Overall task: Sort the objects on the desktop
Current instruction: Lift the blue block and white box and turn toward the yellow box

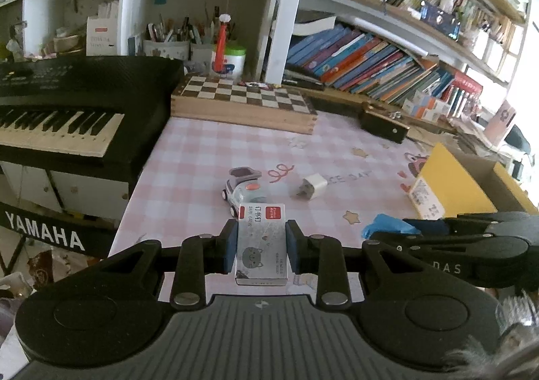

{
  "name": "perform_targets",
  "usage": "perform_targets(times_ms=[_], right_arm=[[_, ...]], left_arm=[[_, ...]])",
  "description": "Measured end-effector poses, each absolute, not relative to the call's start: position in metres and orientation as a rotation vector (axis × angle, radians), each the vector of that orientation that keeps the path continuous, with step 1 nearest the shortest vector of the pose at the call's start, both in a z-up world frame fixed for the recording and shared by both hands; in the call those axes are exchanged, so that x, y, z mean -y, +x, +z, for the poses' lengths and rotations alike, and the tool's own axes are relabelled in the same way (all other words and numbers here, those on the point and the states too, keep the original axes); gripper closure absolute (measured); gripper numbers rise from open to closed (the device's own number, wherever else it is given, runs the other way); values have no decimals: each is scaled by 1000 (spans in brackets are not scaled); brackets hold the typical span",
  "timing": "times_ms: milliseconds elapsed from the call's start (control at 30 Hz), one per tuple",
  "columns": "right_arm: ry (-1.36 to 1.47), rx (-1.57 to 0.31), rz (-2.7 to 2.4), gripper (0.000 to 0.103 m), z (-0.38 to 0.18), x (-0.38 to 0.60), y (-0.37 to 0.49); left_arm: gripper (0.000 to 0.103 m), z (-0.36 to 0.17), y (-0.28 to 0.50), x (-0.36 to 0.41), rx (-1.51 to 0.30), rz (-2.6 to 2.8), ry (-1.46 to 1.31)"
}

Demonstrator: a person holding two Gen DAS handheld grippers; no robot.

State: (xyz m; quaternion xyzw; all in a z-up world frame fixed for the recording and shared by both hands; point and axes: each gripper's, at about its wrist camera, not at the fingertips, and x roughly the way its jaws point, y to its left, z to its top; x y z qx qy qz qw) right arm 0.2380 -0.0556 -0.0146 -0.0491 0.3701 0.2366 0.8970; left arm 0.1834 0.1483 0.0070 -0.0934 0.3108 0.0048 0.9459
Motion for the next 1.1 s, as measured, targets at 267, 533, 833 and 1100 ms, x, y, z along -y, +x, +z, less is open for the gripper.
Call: perform_targets(times_ms=[267, 533, 833, 1100], right_arm=[[-74, -756, 451, 60, 0, 68, 199], [-49, -755, 409, 60, 5, 77, 163], [-25, -752, 364, 60, 10, 85, 120], [5, -747, 310, 60, 10, 97, 78]], left_arm=[[76, 20, 149, -142, -609, -60, -218], [76, 22, 118, -139, -602, -99, -222], [76, 27, 80, -134, -588, -147, -222], [76, 29, 47, -123, -596, -210, -211]])
